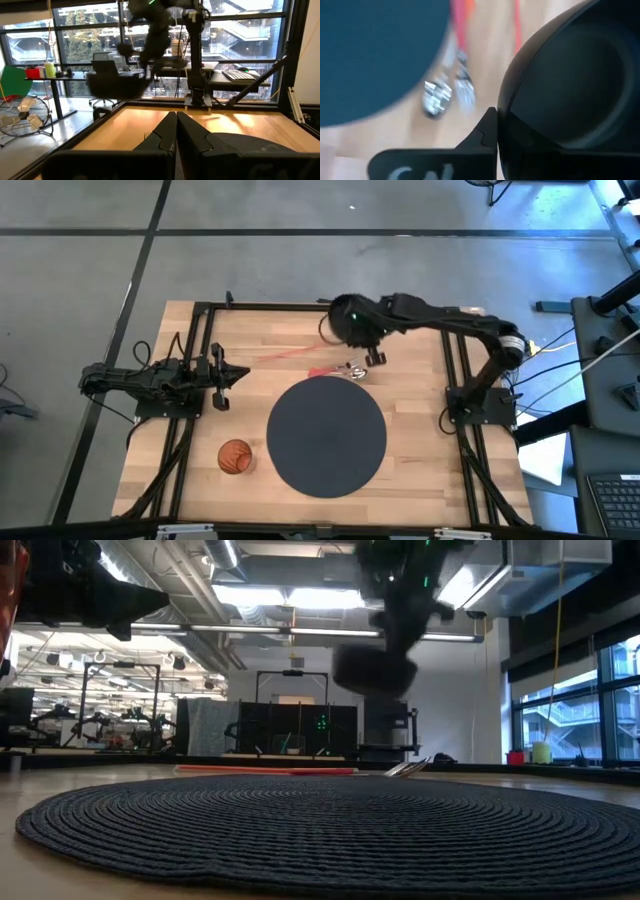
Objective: Pick & Place Utensil
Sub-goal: Put the black bowl on the center of the blue mat
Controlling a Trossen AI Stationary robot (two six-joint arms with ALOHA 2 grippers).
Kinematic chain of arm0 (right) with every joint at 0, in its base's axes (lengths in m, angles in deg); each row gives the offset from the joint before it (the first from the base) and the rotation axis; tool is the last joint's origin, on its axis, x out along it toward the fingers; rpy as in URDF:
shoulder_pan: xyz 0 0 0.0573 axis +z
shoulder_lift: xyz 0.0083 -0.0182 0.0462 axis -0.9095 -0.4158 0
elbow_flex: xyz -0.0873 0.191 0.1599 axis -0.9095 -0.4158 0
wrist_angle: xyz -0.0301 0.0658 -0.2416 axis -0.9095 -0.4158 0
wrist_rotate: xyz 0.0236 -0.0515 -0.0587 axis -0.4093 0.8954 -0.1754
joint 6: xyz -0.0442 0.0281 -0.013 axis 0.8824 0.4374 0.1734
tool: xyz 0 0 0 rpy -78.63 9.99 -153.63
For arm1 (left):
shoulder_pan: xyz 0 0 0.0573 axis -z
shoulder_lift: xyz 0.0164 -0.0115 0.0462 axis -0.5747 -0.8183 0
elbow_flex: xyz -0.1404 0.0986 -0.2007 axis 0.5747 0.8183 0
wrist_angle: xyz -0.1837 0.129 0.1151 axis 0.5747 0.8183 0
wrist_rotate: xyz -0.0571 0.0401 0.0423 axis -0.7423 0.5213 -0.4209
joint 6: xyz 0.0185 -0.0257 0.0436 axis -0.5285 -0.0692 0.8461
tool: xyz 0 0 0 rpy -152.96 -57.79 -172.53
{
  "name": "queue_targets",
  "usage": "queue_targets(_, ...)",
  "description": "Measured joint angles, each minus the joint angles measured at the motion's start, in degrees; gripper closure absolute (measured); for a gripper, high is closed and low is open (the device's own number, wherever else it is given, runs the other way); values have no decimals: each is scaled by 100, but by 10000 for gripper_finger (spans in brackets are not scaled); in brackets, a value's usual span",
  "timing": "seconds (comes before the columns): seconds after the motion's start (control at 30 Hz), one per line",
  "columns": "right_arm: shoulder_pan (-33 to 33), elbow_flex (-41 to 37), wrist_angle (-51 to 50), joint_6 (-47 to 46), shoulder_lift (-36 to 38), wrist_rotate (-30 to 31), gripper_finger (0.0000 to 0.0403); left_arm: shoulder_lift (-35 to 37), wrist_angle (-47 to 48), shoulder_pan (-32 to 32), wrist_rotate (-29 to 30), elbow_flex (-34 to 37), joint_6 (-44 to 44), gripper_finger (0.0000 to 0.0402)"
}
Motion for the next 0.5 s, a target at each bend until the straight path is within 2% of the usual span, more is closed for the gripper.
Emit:
queue_targets(0.27,1443,181,-178,-632,111,-91,399,0,-2,-1,0,0,0,398)
queue_targets(0.5,2496,-334,498,-841,106,-95,399,0,-2,-1,0,0,2,398)
